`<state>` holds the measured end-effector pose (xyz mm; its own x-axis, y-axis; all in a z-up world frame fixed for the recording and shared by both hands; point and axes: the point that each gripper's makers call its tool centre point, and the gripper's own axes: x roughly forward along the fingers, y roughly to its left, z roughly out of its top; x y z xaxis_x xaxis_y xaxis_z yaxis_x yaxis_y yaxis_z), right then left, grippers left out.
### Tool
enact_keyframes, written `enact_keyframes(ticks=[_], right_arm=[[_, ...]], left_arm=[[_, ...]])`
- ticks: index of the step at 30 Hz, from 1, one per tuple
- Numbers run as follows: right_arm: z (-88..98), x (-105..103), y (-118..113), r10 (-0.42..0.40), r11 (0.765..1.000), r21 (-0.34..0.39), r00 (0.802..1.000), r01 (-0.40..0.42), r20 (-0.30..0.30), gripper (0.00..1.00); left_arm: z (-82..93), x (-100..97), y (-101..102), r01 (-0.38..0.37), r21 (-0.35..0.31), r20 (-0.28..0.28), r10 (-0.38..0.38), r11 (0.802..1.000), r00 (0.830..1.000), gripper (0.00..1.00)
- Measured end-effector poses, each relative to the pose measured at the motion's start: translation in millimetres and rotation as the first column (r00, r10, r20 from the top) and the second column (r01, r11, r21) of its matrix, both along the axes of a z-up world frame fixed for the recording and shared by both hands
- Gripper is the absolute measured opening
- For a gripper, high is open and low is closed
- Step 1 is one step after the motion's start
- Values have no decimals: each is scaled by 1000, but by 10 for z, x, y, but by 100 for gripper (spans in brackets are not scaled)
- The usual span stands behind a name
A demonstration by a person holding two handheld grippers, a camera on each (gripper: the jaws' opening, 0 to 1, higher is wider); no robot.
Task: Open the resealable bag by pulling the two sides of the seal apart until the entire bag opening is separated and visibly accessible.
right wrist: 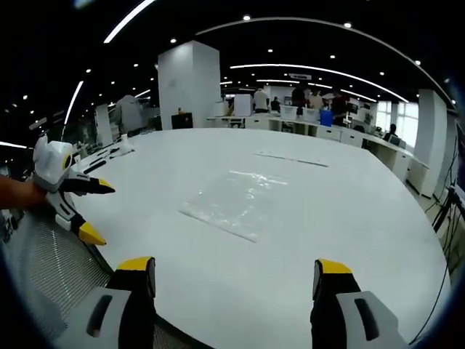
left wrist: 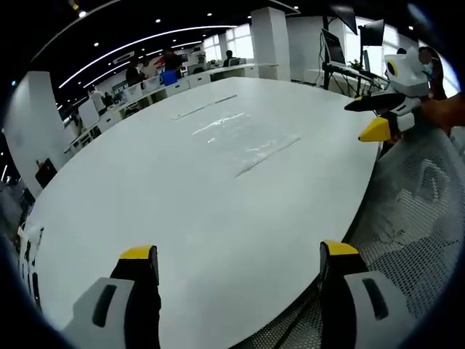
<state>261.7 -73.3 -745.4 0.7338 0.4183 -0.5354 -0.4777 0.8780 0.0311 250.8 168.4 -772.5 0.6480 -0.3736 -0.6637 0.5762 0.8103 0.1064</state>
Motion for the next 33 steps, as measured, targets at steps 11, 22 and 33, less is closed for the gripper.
enact_keyframes(ticks=[11,22,33], right_arm=[[46,11,-1,-6,1000,19,1000,6,18,89],[29,14,-18,-14,1000,8,1000,14,13,89],[4,6,-13,-12,1000,-1,1000,12,3,92]], left_arm=[[25,-1,-9,13,17,17,-13,1000,1000,92],[-19,-28,-19,24,25,-5,-24,999,1000,91],[1,-10,-24,16,-1,1,-16,1000,1000,92]])
